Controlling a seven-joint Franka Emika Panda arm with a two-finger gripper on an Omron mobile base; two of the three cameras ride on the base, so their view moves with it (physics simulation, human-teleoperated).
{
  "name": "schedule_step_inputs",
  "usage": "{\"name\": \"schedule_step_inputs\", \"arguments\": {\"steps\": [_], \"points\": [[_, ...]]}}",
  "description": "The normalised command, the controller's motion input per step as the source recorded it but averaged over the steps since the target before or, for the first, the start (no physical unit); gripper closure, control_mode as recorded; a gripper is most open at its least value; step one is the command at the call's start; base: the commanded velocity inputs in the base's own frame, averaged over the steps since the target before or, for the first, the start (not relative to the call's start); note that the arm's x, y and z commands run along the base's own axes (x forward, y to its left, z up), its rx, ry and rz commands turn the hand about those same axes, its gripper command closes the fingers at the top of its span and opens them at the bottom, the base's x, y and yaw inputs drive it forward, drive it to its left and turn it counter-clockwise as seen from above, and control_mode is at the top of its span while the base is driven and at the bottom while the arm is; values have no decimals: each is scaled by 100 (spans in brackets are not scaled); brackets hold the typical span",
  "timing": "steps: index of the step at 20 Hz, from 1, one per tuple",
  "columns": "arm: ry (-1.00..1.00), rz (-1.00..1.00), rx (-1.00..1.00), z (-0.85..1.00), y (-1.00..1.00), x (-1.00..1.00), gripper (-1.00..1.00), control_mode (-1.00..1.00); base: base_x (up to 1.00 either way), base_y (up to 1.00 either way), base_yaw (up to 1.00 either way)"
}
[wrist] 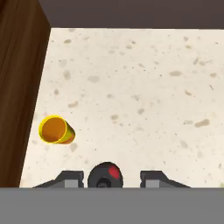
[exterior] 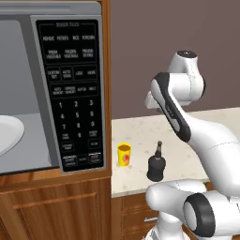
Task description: Place the microwavable item in the microwave. Then, close the microwave door and press the start button.
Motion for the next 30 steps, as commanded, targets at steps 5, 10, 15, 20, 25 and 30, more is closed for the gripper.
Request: {"name": "schedule_step_inputs", "arguments": {"steps": [5, 10, 15, 20, 25, 30], "points": [[-1, 2, -4, -17, 32, -36, -100, -100, 0, 0, 0], [5, 11, -11, -76, 100, 12, -100, -100, 0, 0, 0], [18, 21, -2, -50, 74, 51, -100, -100, 0, 0, 0], [24, 12, 0, -56, 9, 31, -100, -100, 0, 0, 0], [5, 1, 0, -49, 1, 11, -100, -100, 0, 0, 0], [1, -2, 0, -48, -5, 28, -100, -100, 0, 0, 0]]}}
